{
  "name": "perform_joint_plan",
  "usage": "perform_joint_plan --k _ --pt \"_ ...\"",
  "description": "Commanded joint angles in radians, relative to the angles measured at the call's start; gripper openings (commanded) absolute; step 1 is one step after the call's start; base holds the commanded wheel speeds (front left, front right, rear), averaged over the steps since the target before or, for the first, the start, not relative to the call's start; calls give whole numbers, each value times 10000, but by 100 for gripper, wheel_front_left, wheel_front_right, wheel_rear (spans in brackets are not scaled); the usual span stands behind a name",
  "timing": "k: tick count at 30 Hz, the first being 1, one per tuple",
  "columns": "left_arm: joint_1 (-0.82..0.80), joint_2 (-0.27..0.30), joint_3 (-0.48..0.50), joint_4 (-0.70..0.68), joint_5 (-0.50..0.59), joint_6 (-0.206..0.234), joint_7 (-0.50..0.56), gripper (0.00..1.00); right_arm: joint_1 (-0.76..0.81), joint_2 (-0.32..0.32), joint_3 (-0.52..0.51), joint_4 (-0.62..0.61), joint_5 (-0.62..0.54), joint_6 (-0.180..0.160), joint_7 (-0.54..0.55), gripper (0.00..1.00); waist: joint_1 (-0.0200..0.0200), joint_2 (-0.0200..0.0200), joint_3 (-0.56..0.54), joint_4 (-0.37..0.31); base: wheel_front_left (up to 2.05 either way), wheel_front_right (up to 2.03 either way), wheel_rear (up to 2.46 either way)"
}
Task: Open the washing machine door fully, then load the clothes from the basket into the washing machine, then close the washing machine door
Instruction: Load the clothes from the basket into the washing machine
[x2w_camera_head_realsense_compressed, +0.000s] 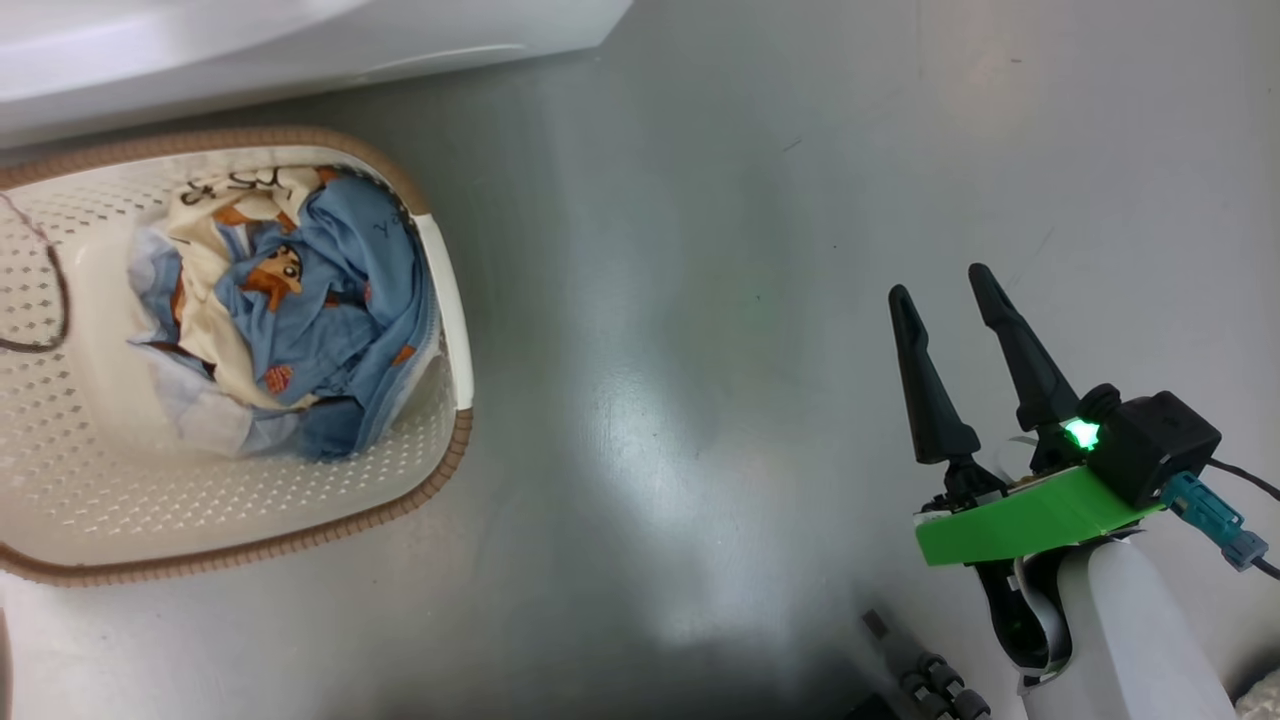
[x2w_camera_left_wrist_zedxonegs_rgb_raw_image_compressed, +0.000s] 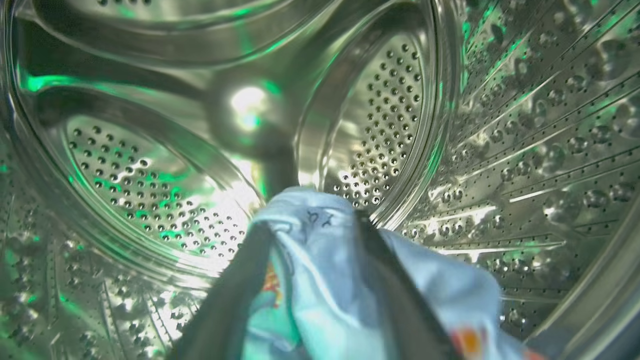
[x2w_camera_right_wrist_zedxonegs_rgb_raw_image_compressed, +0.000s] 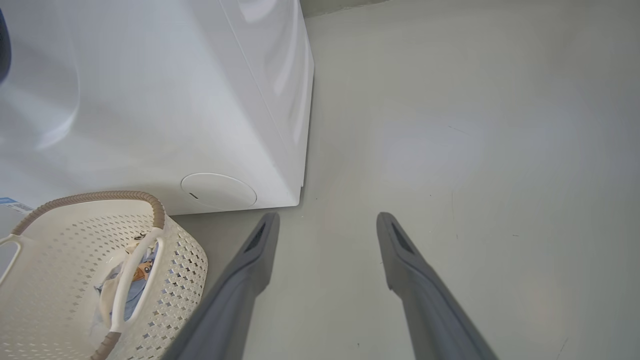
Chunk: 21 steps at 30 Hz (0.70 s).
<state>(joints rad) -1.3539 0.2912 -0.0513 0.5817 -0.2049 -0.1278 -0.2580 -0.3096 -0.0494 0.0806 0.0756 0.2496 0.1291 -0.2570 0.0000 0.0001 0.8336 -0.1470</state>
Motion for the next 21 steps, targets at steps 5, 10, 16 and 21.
perform_joint_plan --k 5,10,16,21 --pt "81 296 31 268 120 -29 -37 100 172 -8 74 -115 64 16 -48 100 0 -1 -196 179 0 0 0" --pt "355 98 -21 413 66 -29 -37 100 90 -8 -63 -41 58 16 -48 100 0 -1 -460 363 0 0 0" --pt "914 -223 9 185 -10 -29 -37 100 97 -8 -217 72 -6 16 -48 100 0 -1 -835 598 0 0 0" --pt "1407 -533 87 -100 -80 -29 -37 100 28 -8 -306 126 -21 16 -48 100 0 -1 -1055 772 0 0 0"
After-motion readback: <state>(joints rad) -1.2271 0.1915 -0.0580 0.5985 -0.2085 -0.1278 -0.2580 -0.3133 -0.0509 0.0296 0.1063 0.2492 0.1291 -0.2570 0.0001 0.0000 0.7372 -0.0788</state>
